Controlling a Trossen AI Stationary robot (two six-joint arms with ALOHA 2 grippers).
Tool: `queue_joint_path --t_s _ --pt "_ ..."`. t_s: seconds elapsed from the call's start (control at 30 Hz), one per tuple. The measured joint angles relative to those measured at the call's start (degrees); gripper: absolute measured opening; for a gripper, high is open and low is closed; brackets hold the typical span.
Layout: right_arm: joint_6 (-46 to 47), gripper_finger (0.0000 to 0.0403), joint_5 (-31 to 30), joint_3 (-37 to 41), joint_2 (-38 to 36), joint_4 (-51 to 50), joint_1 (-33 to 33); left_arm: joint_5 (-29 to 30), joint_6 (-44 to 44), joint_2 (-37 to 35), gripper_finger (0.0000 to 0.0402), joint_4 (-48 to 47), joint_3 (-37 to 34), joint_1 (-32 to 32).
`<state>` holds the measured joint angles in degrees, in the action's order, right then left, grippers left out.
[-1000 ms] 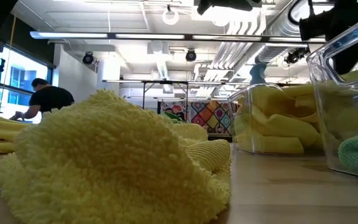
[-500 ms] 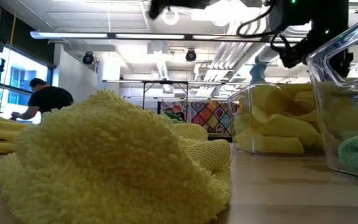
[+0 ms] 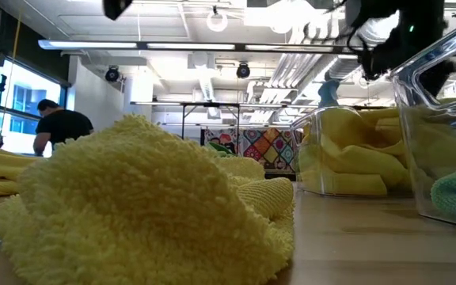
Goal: Sort microfiber towel by color & place in baskets
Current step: Put the yellow microfiber towel into the top transparent bin
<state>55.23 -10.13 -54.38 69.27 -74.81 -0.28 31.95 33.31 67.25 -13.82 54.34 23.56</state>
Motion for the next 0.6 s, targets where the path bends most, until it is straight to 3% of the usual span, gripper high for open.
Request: queue_joint_path --t_s 0.3,0.47,0.6 --pt "12.0 0.0089 -3.4 -10.6 -8.9 -3.8 4.6 0.3 -0.2 -7.9 0.0067 -6.7 -3.1 1.8" --pt "9.2 0.0057 -8.7 -13.3 -6.3 10.9 9.9 0.2 -2.5 -12.1 0.0067 -8.2 -5.2 2.4" --pt "-3.8 0.001 -12.4 -15.7 -0.2 27.5 14.7 0.2 -2.0 -15.8 0.0067 -11.4 -7.0 2.4"
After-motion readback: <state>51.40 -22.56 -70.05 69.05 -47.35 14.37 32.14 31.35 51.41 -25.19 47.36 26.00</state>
